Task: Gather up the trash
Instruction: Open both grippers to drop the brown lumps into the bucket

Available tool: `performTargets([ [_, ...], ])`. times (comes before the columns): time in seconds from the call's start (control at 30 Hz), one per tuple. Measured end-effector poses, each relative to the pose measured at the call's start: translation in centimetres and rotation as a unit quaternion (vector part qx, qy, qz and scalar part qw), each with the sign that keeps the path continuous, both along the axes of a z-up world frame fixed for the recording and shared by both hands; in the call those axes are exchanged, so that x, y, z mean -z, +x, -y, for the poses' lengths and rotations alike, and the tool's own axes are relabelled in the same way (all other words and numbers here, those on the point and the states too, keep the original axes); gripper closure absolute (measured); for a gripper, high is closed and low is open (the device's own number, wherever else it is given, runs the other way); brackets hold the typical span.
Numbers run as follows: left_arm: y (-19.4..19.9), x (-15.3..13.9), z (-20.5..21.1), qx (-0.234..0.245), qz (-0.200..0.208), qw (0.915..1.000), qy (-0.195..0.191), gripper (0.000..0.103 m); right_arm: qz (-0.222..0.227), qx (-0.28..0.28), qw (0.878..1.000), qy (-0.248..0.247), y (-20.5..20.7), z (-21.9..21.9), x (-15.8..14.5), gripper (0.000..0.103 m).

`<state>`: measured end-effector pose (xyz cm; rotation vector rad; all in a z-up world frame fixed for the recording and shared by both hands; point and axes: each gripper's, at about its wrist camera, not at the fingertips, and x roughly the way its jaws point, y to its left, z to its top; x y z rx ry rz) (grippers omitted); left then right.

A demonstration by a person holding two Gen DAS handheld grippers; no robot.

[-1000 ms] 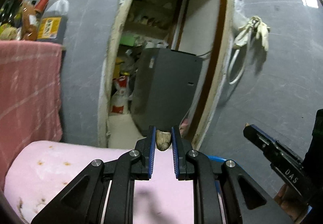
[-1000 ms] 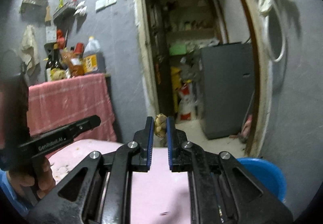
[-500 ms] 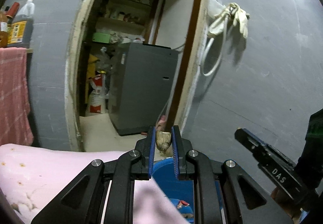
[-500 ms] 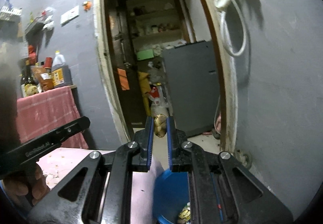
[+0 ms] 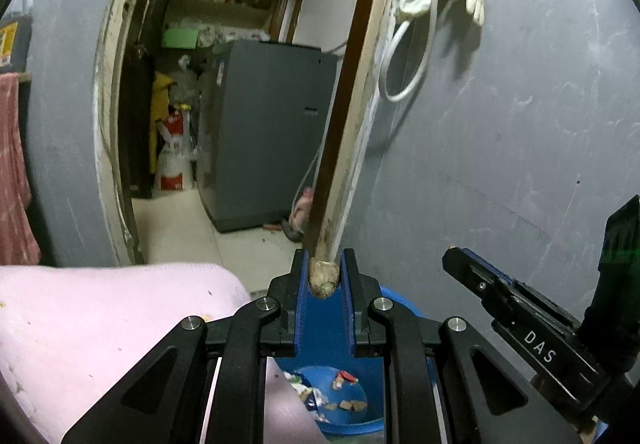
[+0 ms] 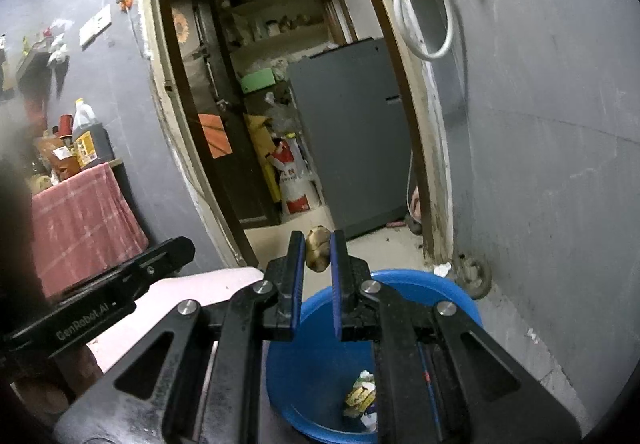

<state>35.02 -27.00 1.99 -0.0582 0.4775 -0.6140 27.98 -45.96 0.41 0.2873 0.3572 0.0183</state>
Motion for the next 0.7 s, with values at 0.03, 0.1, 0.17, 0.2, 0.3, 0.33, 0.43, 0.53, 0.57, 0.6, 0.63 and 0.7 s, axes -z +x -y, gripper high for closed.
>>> performTargets([
  [0.03, 0.2, 0.2, 0.1, 0.001, -0.007, 1.0000, 0.001, 0.090, -0.007, -0.001, 1.000, 0.002, 0.2, 0.1, 0.2, 0.091],
  [0.1, 0.8, 0.8, 0.7, 0.009, -0.027, 0.9995, 0.010, 0.090, -0.023, -0.001, 1.000, 0.007, 0.7, 0.4, 0.8, 0.091],
  [0.17, 1.4, 1.4, 1.3, 0.011, -0.046, 0.9986, 0.024, 0.090, -0.035, -0.001, 0.999, 0.017, 1.1, 0.8, 1.3, 0.091],
  [0.2, 1.7, 1.7, 1.6, 0.012, -0.055, 0.9980, 0.029, 0.090, -0.039, -0.001, 0.999, 0.021, 1.2, 0.9, 1.5, 0.091],
  [0.3, 2.6, 2.7, 2.1, 0.017, -0.084, 0.9958, 0.032, 0.090, -0.053, 0.000, 0.998, 0.035, 1.6, 1.6, 2.2, 0.090],
  [0.33, 2.7, 3.0, 2.2, 0.018, -0.090, 0.9953, 0.032, 0.090, -0.058, 0.000, 0.997, 0.041, 1.8, 1.8, 2.5, 0.090],
  [0.43, 3.2, 3.6, 2.5, 0.017, -0.104, 0.9939, 0.032, 0.090, -0.068, -0.002, 0.997, 0.047, 2.0, 1.9, 2.8, 0.089],
  [0.53, 3.6, 4.1, 2.7, 0.014, -0.118, 0.9922, 0.036, 0.090, -0.078, -0.001, 0.996, 0.049, 2.4, 2.0, 3.3, 0.088],
  [0.57, 3.7, 4.2, 2.8, 0.015, -0.123, 0.9916, 0.037, 0.090, -0.080, 0.000, 0.996, 0.050, 2.5, 2.1, 3.4, 0.088],
  [0.6, 3.9, 4.4, 2.8, 0.015, -0.128, 0.9909, 0.037, 0.090, -0.081, 0.000, 0.995, 0.050, 2.5, 2.1, 3.4, 0.088],
  [0.63, 4.2, 4.5, 2.8, 0.015, -0.131, 0.9905, 0.038, 0.090, -0.083, 0.001, 0.995, 0.051, 2.6, 2.1, 3.5, 0.087],
  [0.7, 4.5, 4.7, 2.9, 0.015, -0.138, 0.9896, 0.039, 0.089, -0.086, 0.002, 0.995, 0.051, 2.7, 2.0, 3.6, 0.087],
])
